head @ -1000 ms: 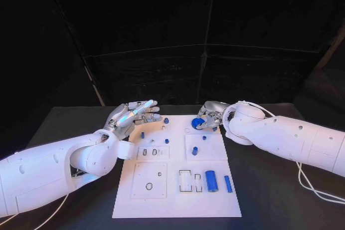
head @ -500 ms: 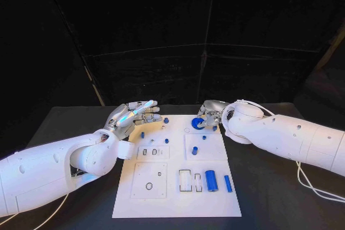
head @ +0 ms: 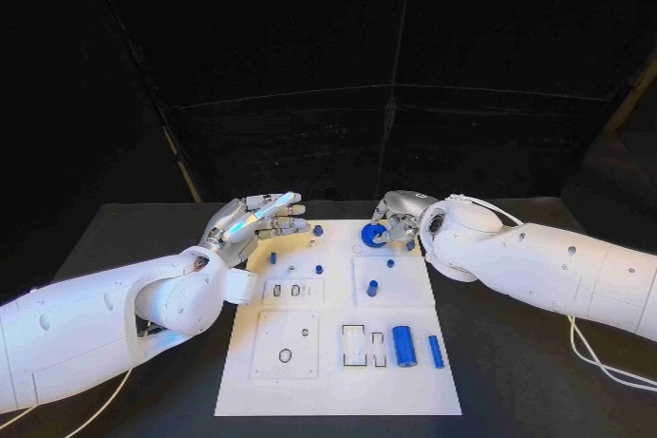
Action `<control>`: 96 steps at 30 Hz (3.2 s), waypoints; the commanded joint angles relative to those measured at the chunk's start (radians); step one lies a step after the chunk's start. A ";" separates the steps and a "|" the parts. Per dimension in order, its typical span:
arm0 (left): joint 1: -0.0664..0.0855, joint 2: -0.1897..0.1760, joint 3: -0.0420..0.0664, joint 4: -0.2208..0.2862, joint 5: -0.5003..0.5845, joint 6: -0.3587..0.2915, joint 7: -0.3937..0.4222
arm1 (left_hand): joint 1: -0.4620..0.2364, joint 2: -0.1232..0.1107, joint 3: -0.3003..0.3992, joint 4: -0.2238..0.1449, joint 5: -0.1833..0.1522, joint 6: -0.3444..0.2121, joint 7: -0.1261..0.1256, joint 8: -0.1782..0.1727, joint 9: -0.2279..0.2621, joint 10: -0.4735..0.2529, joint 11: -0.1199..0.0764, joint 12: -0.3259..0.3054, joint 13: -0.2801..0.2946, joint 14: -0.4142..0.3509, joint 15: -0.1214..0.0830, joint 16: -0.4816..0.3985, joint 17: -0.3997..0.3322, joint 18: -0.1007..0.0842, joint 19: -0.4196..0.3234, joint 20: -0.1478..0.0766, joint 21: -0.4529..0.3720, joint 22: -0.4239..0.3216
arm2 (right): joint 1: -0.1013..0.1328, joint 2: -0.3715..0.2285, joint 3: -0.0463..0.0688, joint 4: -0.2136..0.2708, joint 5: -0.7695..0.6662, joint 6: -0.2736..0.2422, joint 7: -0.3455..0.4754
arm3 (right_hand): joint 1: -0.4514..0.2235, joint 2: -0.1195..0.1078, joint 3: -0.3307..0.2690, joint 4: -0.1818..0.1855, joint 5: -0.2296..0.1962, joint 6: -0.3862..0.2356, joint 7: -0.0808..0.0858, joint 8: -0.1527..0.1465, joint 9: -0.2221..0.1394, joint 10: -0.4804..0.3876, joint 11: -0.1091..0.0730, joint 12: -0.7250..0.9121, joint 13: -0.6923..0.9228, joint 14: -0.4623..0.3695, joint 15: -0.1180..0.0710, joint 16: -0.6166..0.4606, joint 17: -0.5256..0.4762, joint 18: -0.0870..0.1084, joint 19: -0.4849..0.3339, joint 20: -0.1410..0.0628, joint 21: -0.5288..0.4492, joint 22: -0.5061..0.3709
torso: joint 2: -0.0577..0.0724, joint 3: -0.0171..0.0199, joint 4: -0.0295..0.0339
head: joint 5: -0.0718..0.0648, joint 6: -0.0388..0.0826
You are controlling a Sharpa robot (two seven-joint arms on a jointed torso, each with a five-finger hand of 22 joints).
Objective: Assemble the parts on the task board
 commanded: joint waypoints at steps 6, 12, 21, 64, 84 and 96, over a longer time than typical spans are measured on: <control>0.002 -0.006 0.001 0.002 -0.005 0.009 0.009 | 0.012 -0.001 0.000 -0.005 -0.003 0.002 0.023 -0.007 -0.001 0.004 0.003 -0.006 -0.001 0.008 -0.001 -0.004 0.001 0.006 0.007 -0.002 -0.005 -0.002 | 0.003 0.003 0.002 0.084 -0.056 -0.107 0.011 | -0.053 -0.024 0.008 0.011 0.054 0.065 -0.014 0.002 0.002 0.029 -0.025 0.005 0.006 0.064 -0.008 0.005 0.049 -0.010 0.005 -0.004 0.007 0.002 | 0.000 -0.0016 0.0027 | 0.006 0.007; 0.002 -0.007 0.001 -0.001 -0.005 -0.001 0.025 | 0.016 0.003 0.002 -0.008 -0.003 0.004 0.023 -0.008 -0.001 0.006 0.002 -0.007 -0.001 0.010 -0.002 -0.005 0.002 0.007 0.008 -0.002 -0.006 -0.001 | 0.003 0.047 0.002 0.076 -0.130 -0.116 -0.004 | -0.059 -0.030 0.008 0.013 0.052 0.067 -0.014 0.002 0.001 0.030 -0.026 0.006 0.008 0.064 -0.008 0.005 0.049 -0.011 0.007 -0.004 0.008 0.006 | 0.001 -0.0032 0.0051 | 0.011 0.004; 0.003 -0.001 0.001 -0.013 -0.005 -0.013 0.042 | 0.021 0.008 0.005 -0.014 -0.003 0.008 0.021 -0.008 0.000 0.011 0.001 -0.007 0.000 0.013 -0.003 -0.006 0.003 0.007 0.012 -0.003 -0.008 -0.001 | 0.001 0.148 0.002 0.003 -0.189 -0.102 0.000 | -0.060 -0.032 0.011 0.013 0.057 0.071 -0.016 0.003 0.001 0.032 -0.027 0.007 0.010 0.064 -0.009 0.005 0.049 -0.011 0.008 -0.005 0.009 0.008 | 0.002 -0.0001 -0.0002 | 0.023 -0.005; 0.004 0.019 0.001 -0.035 -0.005 -0.003 0.035 | 0.022 0.010 0.006 -0.016 -0.003 0.009 0.022 -0.009 0.000 0.012 0.001 -0.008 -0.001 0.015 -0.004 -0.007 0.004 0.007 0.013 -0.003 -0.008 -0.001 | -0.015 0.285 -0.002 -0.127 -0.171 0.016 0.034 | -0.096 -0.065 0.019 0.022 0.054 0.016 0.003 -0.041 -0.012 0.009 -0.012 -0.023 -0.014 0.063 0.002 0.004 0.049 -0.011 0.005 0.002 0.007 0.005 | 0.000 0.0015 -0.0017 | 0.030 -0.019; 0.004 0.019 0.001 -0.036 -0.005 0.002 0.022 | 0.017 0.011 0.004 -0.017 -0.003 0.001 0.027 -0.016 -0.002 0.005 0.005 -0.016 -0.002 0.013 -0.001 -0.012 0.004 0.006 0.013 -0.002 -0.012 -0.001 | -0.015 0.285 -0.003 -0.131 -0.147 0.027 0.013 | -0.152 -0.087 -0.013 0.056 0.063 -0.067 0.022 -0.093 -0.010 -0.050 0.008 -0.096 -0.084 0.065 0.020 0.009 0.064 -0.009 -0.004 0.021 0.001 -0.004 | 0.001 0.0015 -0.0008 | 0.029 -0.024; 0.004 0.017 0.001 -0.034 -0.005 0.009 0.013 | 0.010 0.012 0.001 -0.015 -0.003 -0.002 0.029 -0.019 -0.002 0.002 0.007 -0.019 -0.002 0.012 0.000 -0.015 0.004 0.005 0.013 -0.001 -0.015 -0.002 | -0.015 0.276 -0.003 -0.138 -0.106 0.083 0.008 | -0.267 -0.085 -0.114 0.160 0.095 -0.044 0.020 -0.082 -0.006 -0.041 0.007 -0.087 -0.074 0.068 0.021 0.018 0.086 -0.010 0.000 0.022 0.005 0.005 | 0.000 0.0013 -0.0020 | 0.030 -0.023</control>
